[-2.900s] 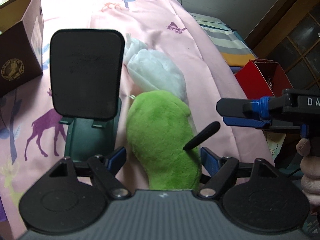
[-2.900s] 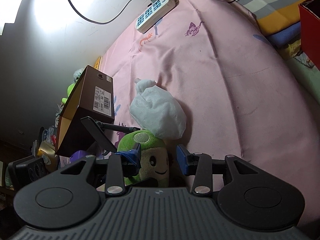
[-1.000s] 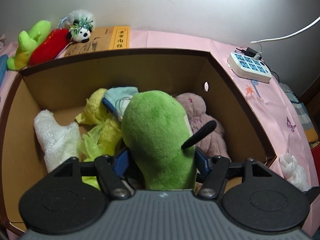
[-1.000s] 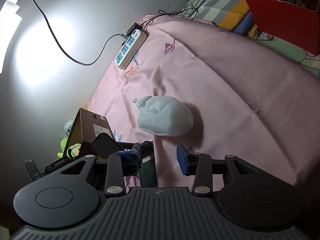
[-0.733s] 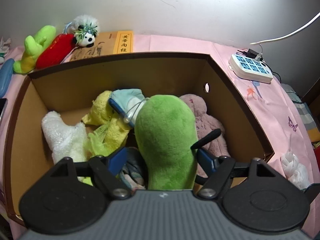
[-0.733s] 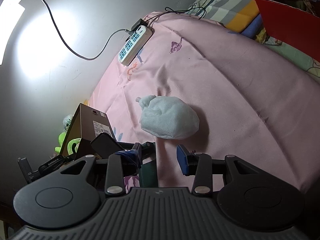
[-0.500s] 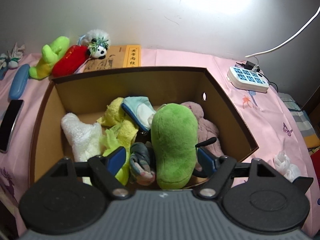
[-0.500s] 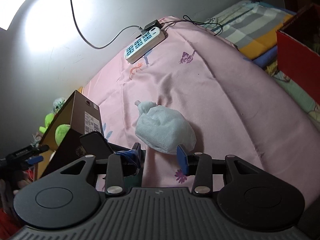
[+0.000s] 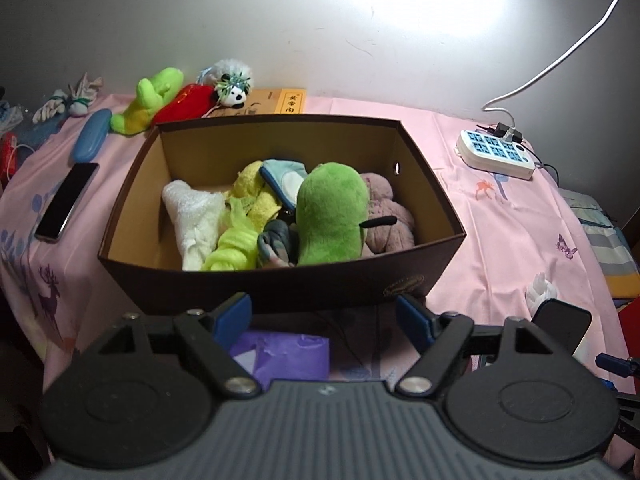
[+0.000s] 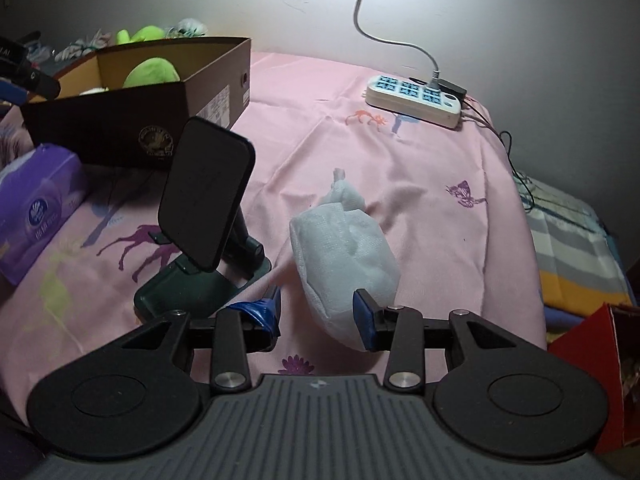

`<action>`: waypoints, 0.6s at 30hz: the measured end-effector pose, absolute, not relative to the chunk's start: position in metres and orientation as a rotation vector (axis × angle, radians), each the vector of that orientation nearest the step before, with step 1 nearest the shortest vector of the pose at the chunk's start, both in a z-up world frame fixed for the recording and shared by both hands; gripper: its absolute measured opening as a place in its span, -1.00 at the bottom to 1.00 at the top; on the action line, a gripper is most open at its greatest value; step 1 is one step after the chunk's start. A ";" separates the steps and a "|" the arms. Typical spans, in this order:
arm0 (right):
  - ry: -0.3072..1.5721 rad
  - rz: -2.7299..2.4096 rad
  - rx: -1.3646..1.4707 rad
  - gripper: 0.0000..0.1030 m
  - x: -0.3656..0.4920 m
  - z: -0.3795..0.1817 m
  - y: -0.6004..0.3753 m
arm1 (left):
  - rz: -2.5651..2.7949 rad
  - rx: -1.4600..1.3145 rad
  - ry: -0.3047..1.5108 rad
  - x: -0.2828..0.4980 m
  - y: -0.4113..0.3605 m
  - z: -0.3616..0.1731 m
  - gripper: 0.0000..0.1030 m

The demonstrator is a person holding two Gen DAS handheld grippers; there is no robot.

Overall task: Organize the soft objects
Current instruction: 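Move the right gripper to the white plastic bag and close on it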

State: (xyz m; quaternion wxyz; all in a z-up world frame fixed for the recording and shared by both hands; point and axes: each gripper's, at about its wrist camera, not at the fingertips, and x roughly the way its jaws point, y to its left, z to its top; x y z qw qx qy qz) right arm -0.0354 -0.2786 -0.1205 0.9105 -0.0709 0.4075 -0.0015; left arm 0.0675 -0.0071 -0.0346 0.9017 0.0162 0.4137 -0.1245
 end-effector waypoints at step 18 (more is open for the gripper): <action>0.779 0.124 -0.351 -0.55 -0.038 -0.133 -0.268 | -0.091 0.140 0.964 0.027 -0.068 -0.058 0.53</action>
